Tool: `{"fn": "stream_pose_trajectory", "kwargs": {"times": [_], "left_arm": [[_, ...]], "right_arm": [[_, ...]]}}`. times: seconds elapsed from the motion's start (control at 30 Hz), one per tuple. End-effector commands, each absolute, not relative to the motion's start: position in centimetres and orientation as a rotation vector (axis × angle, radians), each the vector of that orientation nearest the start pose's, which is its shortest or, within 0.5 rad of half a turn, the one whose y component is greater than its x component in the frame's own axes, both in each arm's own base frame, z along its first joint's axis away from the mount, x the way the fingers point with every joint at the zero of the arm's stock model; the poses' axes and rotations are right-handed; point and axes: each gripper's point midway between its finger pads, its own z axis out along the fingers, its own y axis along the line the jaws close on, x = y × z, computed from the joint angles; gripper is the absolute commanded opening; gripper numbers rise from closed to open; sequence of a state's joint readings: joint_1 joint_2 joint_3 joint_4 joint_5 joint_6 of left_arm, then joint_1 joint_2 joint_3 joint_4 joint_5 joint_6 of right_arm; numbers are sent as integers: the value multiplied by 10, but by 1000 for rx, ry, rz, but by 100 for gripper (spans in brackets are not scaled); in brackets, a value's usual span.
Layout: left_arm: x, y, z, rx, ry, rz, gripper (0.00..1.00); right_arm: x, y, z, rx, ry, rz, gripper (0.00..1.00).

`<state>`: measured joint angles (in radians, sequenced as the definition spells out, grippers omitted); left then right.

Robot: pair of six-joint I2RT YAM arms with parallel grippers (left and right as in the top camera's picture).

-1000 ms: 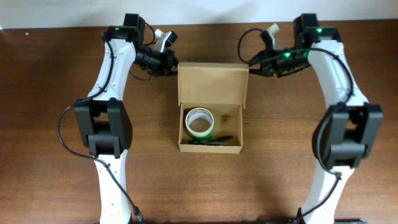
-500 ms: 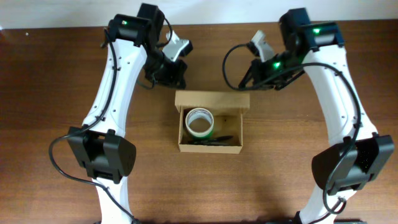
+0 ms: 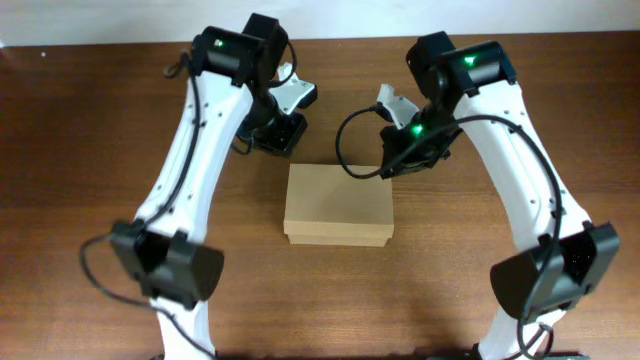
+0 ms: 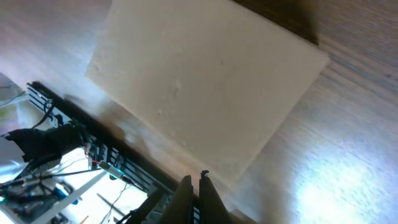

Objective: Pack container

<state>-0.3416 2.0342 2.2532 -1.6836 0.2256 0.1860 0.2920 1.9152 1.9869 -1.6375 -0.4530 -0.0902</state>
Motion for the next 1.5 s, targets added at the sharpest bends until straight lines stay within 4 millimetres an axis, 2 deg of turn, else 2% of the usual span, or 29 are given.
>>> {"fn": "stream_pose_trajectory", "kwargs": {"times": [0.0,0.07,0.13,0.23,0.33,0.37,0.5,0.63,0.67,0.7,0.73,0.9,1.07,1.17,1.47], "left_arm": [[328,-139,299,749,2714,-185,2],[312,-123,333,683,2619,-119,2],[299,-115,352,662,2560,-108,2],[290,-112,359,652,2539,-112,2],[291,-122,333,686,2604,-172,2],[295,-129,312,704,2644,-207,2],[305,-146,254,756,2705,-277,2],[308,-159,207,800,2727,-360,2],[307,-161,196,803,2735,-375,2],[306,-163,188,807,2739,-395,2],[305,-165,178,809,2745,-415,2],[297,-169,154,817,2770,-477,2],[283,-166,123,791,2840,-503,3],[275,-164,108,788,2868,-503,3],[273,-164,94,745,2883,-519,3]], "right_arm": [[298,161,256,-546,2935,595,4],[290,149,276,-509,2876,486,4],[284,140,292,-477,2816,392,4],[276,137,310,-481,2734,331,4],[269,139,312,-496,2733,298,5],[266,142,308,-524,2745,283,4],[269,150,288,-556,2763,234,5],[277,155,252,-553,2807,223,5],[278,155,236,-550,2826,218,6],[279,156,229,-545,2835,217,6],[280,157,209,-528,2862,215,6],[275,165,159,-507,2926,278,7],[273,164,128,-471,2947,277,8],[273,164,114,-470,2946,277,8],[282,166,97,-468,2927,267,8]]}}
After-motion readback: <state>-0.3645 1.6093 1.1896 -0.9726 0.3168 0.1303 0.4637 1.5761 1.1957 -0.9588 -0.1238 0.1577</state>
